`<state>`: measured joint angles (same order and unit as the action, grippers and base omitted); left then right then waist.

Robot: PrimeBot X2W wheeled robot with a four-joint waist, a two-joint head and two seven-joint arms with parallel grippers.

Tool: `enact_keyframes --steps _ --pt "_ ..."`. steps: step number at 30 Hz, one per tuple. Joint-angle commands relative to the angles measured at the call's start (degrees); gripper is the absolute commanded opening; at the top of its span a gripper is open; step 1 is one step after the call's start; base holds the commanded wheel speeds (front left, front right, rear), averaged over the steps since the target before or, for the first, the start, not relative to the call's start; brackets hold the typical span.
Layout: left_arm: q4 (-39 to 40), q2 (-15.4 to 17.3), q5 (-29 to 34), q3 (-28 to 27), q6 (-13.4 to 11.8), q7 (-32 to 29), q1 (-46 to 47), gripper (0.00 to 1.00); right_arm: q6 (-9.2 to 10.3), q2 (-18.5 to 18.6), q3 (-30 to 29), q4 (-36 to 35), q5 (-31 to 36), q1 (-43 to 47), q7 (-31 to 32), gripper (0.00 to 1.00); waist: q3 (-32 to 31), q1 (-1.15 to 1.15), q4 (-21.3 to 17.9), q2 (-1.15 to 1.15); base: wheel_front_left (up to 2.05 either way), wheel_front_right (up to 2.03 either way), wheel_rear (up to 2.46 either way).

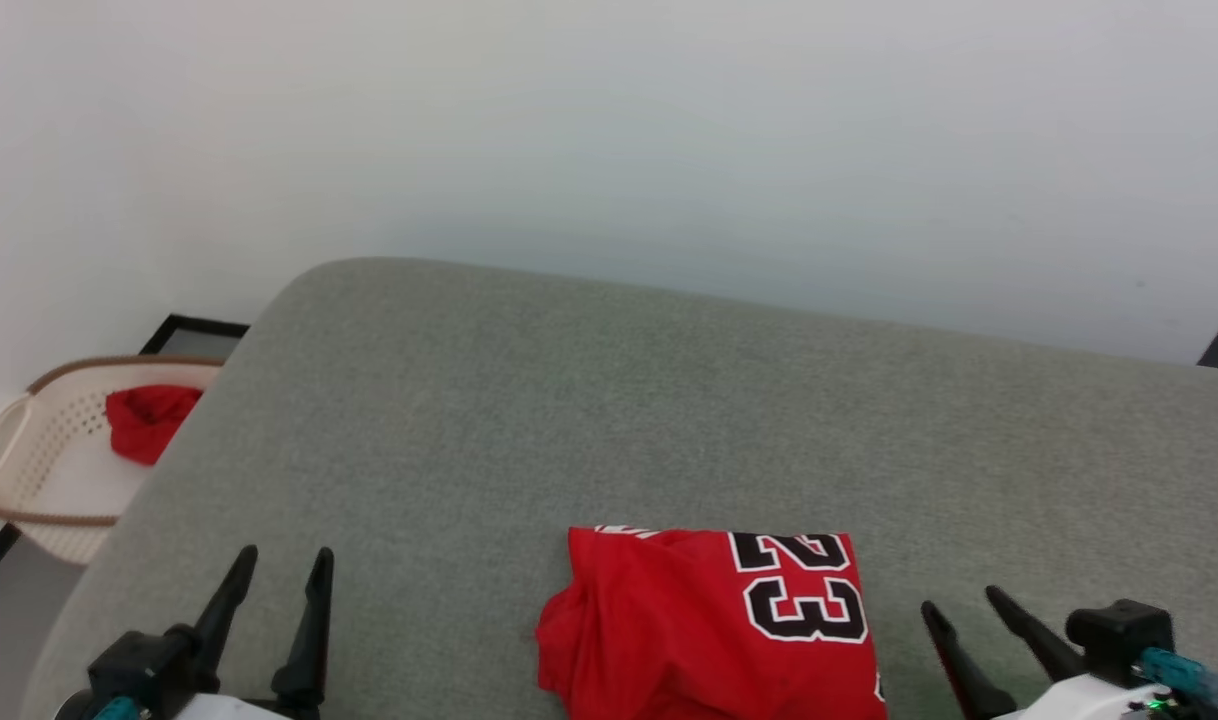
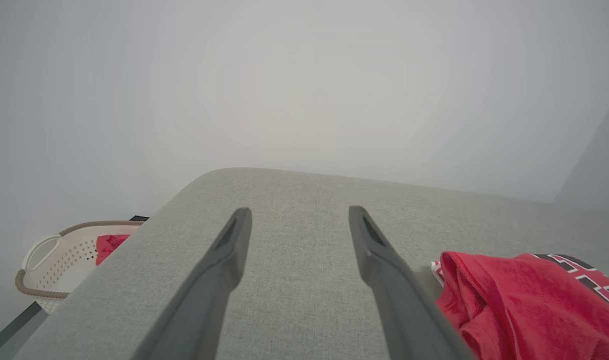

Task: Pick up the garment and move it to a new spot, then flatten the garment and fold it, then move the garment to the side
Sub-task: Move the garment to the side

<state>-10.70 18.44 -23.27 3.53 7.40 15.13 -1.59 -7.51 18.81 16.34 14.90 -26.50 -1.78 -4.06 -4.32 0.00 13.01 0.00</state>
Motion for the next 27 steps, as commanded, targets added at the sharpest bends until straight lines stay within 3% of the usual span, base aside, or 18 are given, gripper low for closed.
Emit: enact_keyframes --steps 1,23,24,25,27 --pt "0.0 0.1 -0.1 0.2 0.1 0.0 0.6 1.0 0.04 -0.2 0.3 0.3 -0.8 -0.7 0.5 1.0 1.1 0.0 1.2 0.0 0.0 0.0 0.0" --pt "-0.4 -1.8 -1.3 2.8 0.1 0.0 6.4 1.0 0.06 0.3 8.7 7.2 -8.9 -8.3 25.5 1.0 11.7 0.0 6.0 0.0 0.0 0.0 0.0" --pt "-0.4 -1.9 -1.3 2.7 0.1 0.0 6.5 1.0 0.06 0.4 9.5 7.3 -8.9 -8.6 26.7 0.45 11.8 0.0 6.0 0.0 0.0 0.0 0.0" --pt "-0.5 -1.9 -1.3 2.6 0.1 0.0 6.5 1.0 0.06 0.4 9.7 7.2 -9.0 -8.9 27.4 0.0 11.8 0.0 6.1 0.0 0.0 0.0 0.0" --pt "-0.5 -1.9 -1.5 2.3 0.1 0.0 6.5 1.0 0.06 1.2 10.4 7.2 -8.7 -9.4 29.0 0.0 11.9 0.0 6.0 0.0 0.0 0.0 0.0"
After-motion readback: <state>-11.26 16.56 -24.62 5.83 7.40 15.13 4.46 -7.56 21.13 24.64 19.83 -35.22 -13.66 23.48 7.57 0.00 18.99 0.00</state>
